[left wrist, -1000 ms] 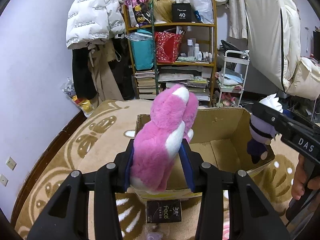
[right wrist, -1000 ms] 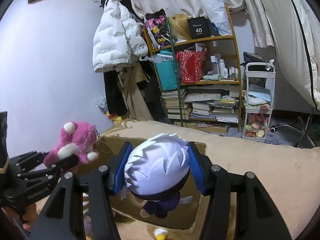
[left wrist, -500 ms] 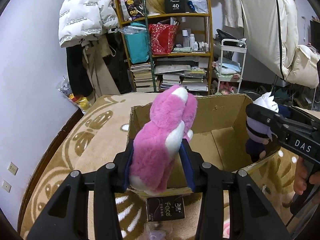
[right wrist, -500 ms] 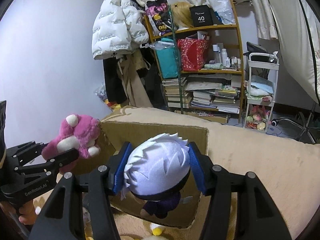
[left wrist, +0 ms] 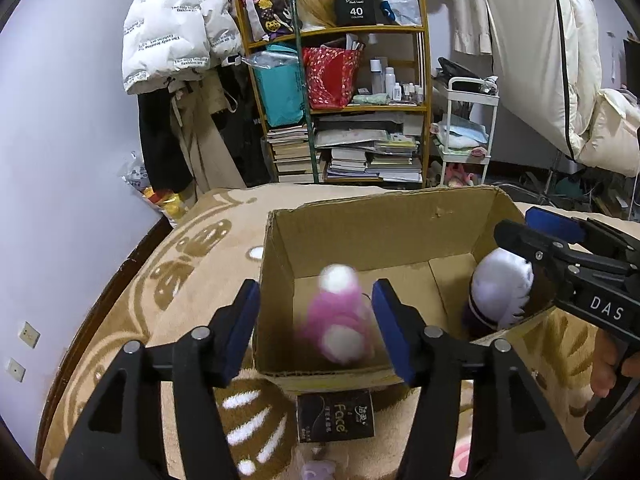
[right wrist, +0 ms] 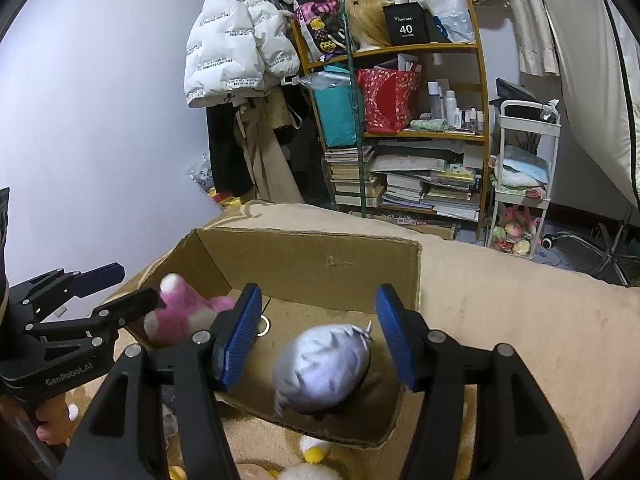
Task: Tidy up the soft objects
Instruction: 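Release the pink bear into the box while the right tool drops the doll in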
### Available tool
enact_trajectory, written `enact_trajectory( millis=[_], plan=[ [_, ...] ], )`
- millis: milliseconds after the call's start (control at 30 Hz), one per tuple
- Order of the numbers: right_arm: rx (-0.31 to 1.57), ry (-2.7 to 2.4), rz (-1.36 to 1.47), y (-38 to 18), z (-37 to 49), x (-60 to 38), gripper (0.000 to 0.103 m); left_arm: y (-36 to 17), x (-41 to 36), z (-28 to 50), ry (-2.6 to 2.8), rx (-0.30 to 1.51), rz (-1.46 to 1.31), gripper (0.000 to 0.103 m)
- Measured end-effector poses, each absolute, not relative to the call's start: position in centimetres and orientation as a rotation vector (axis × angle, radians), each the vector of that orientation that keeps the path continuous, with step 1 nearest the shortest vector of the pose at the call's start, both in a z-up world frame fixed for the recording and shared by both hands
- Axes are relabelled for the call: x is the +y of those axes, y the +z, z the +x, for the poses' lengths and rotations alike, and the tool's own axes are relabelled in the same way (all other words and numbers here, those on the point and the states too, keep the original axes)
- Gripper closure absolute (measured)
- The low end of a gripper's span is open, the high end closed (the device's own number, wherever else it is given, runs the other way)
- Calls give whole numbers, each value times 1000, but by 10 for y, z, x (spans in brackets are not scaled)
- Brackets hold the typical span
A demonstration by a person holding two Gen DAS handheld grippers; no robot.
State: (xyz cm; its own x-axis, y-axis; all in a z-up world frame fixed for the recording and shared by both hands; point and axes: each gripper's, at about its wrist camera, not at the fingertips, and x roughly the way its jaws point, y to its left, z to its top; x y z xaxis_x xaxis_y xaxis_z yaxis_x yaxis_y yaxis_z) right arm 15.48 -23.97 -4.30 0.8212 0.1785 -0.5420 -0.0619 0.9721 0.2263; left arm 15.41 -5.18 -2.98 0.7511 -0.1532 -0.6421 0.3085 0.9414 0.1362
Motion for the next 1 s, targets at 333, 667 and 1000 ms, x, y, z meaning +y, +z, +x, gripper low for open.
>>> enact_trajectory(
  millis=[333, 667, 1000],
  plan=[
    [567, 99, 216, -27, 130, -239, 7, -14, -38, 132, -232, 651, 218, 7],
    [550, 78, 212, -6, 90, -235, 0, 10, -23, 93, -221, 640, 198, 2],
    [555, 55, 252, 12, 52, -234, 0, 22, -15, 49, -294, 715, 181, 1]
  ],
)
